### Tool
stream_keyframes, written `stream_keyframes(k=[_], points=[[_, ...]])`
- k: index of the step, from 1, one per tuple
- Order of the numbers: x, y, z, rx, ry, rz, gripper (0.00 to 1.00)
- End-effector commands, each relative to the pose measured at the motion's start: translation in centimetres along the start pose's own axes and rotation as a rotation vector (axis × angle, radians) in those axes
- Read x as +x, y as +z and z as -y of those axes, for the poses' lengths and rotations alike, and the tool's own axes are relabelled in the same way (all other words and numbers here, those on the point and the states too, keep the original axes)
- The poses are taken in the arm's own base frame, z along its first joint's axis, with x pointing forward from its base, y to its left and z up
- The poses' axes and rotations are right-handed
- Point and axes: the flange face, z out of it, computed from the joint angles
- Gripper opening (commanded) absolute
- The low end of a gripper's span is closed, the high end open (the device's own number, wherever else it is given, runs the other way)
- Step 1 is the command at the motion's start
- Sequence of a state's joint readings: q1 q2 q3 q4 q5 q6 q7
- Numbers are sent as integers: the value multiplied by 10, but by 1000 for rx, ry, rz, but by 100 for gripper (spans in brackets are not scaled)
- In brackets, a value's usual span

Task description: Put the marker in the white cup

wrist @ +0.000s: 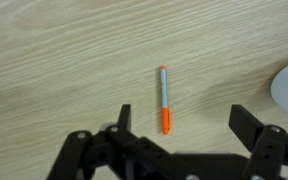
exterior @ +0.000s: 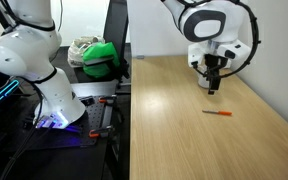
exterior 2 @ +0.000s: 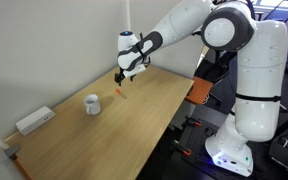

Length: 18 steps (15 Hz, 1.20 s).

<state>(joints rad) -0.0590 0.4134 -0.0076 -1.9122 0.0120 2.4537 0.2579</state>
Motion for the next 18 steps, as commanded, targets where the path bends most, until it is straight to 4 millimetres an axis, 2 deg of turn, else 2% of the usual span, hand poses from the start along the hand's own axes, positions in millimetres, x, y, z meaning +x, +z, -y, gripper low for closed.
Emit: stream_keyframes(k=[1,11,18], points=[[14,17,0,-28,-25,4,100],[52,51,-3,-38,-55,27,100],[69,75,8,-52,-122,85,100]])
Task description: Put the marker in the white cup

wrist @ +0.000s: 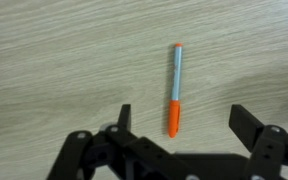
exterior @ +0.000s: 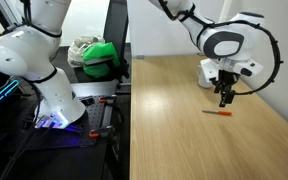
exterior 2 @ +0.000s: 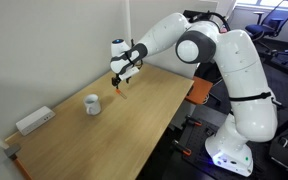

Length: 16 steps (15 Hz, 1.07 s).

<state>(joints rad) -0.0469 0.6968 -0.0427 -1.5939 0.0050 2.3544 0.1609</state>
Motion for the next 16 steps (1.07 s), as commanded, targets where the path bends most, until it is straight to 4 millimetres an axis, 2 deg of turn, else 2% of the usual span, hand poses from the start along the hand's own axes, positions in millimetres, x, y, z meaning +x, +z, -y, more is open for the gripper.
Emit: stream_keyframes(k=[1,5,16], points=[[13,8,5,-9,-34,38,100],[15,22,10,-7,-47,59,100],[19,45,16,2,-60,84,100]])
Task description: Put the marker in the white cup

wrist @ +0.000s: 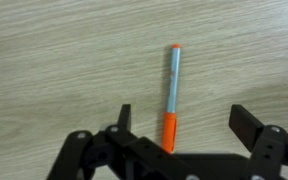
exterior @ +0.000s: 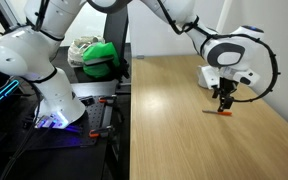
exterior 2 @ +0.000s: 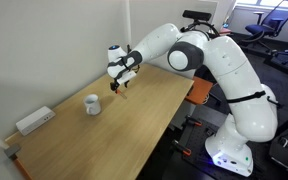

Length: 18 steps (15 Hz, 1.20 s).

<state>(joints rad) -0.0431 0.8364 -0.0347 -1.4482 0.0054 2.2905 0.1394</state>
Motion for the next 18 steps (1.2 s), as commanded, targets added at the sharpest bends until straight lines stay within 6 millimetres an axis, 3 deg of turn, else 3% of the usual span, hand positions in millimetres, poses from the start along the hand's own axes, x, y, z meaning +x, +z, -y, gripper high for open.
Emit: stream_keyframes(k=[1,18], points=[[5,4,4,9,-27,30,100],[12,27,4,11,-17,82,100]])
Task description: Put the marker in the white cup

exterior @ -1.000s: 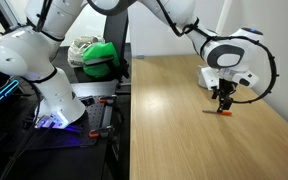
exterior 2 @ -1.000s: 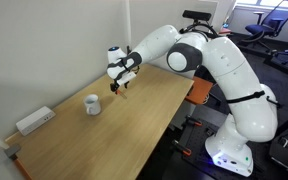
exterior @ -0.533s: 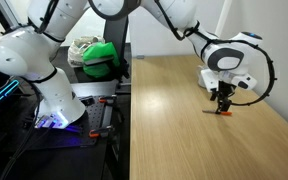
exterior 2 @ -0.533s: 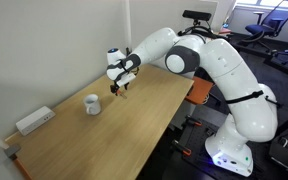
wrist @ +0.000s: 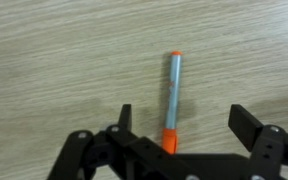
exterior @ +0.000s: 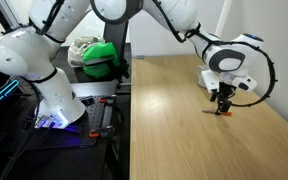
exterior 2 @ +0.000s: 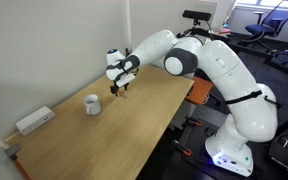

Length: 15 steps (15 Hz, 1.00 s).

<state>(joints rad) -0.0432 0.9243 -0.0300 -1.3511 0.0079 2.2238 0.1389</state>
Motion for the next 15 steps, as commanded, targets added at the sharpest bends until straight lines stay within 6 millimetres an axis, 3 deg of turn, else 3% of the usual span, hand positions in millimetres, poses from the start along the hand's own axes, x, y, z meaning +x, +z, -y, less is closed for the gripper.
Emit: stream_keyframes(k=[1,5,6,7,15], points=[[6,1,-1,15,-13,29,100],[7,8,-2,18,-8,41,100],[7,10,-2,18,-7,43,83],[7,12,-2,17,-6,45,73],[9,12,-3,20,0,47,12]])
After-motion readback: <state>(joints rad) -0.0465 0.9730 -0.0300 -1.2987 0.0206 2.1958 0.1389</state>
